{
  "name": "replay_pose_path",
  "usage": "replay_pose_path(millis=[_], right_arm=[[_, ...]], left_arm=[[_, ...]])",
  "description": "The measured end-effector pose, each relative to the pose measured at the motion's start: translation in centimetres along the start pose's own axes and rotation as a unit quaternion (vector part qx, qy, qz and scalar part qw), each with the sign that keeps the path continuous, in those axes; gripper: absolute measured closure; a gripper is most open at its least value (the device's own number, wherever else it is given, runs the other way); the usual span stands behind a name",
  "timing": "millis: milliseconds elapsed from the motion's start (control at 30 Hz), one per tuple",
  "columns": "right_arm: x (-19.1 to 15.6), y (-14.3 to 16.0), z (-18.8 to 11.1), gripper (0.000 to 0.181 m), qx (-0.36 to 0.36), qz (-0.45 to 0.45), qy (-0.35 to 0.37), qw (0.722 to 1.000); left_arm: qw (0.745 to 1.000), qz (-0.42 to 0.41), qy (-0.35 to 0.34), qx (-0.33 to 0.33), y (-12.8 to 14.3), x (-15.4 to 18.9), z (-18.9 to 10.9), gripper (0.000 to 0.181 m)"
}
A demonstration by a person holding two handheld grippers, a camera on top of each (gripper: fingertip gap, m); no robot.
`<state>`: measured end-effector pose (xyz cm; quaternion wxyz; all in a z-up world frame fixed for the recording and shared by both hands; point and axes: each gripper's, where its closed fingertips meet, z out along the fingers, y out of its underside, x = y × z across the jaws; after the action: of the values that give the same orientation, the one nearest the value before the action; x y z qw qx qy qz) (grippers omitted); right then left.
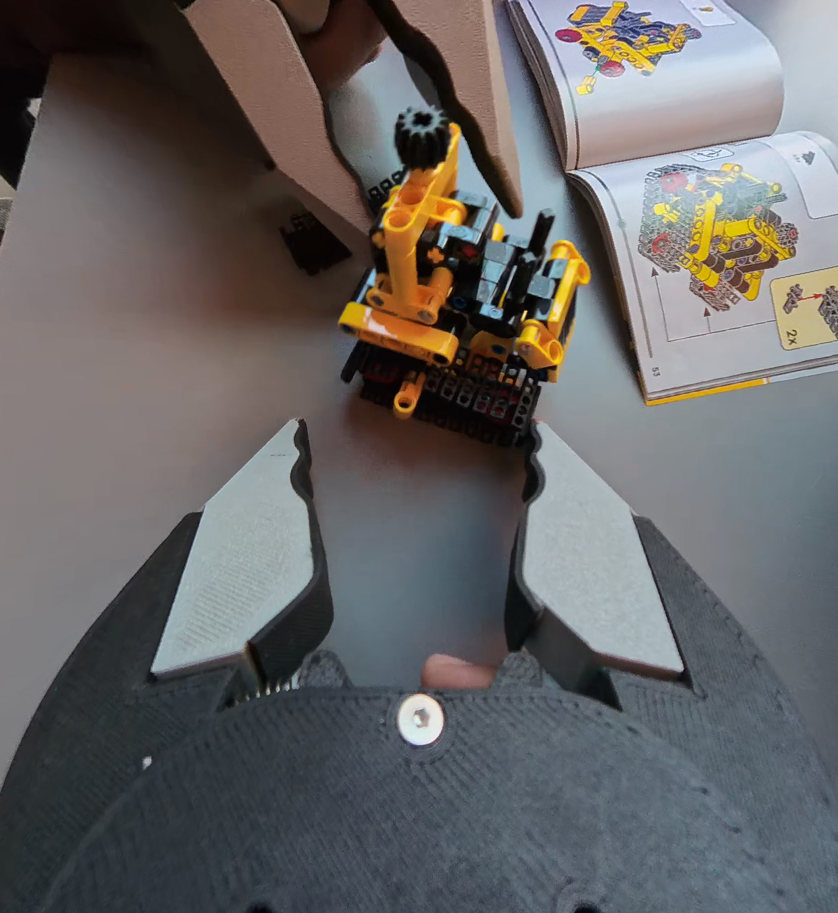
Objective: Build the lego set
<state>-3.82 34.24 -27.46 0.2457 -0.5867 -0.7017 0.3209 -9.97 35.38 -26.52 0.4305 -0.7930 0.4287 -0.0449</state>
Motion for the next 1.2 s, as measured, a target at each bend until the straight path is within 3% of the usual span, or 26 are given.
replay_pose_path(millis=[367,567,867,1200], right_arm=[[-1.6,0.6,-0.8,0.106,0.003,-0.001,0.001,1.000],[-1.5,0.5,-1.7,0.110,0.024,0.009,0.024,0.999],[2.8,0.0,-4.2,0.116,0.075,0.054,0.147,0.985],[7.0,1.6,-7.3,0.129,0.104,0.127,0.236,0.958]], left_arm=[[0.996,0.034,-0.075,0.037,-0.6,-1.2,-1.2,0.138],[0.990,-0.006,-0.125,0.070,-0.7,-3.7,-2.7,0.142],[0.974,-0.059,-0.197,0.090,0.5,-7.7,-4.7,0.154],[0.963,-0.034,-0.253,0.084,0.9,-9.1,-5.4,0.165]])
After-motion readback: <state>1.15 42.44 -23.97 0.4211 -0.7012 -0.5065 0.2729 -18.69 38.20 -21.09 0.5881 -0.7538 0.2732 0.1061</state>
